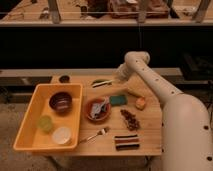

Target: Place brush in plastic cup

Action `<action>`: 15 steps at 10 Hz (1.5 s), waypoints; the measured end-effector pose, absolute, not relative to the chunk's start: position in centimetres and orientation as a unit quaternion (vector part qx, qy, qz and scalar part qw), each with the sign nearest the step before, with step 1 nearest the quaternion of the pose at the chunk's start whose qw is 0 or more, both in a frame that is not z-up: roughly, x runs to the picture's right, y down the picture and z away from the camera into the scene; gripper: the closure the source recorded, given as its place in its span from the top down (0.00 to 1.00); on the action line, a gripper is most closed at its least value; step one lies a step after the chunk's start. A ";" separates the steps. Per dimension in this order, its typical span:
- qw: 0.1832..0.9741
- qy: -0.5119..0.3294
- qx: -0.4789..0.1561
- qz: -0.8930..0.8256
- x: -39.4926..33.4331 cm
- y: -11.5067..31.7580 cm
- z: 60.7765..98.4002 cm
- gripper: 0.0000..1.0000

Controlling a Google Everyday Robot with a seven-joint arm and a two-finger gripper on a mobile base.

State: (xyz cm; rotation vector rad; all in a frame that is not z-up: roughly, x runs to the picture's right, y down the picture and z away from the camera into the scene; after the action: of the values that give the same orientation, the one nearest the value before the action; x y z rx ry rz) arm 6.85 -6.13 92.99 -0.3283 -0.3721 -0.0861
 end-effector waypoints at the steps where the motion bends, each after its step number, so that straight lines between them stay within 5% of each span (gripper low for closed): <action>1: 0.968 -0.187 -0.156 -0.062 5.3 -6.1 92.0 0.00; 5: 0.969 -0.177 -0.120 -0.120 1.7 -8.0 87.3 0.00; 9: 0.976 -0.160 -0.111 -0.097 3.6 -9.4 87.1 0.00; 15: 0.958 -0.196 -0.081 -0.196 -2.6 -7.0 81.1 0.00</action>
State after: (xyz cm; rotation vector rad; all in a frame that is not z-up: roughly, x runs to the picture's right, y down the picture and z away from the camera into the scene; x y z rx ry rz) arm -2.55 -7.05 81.09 -0.1637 -0.3971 -0.3971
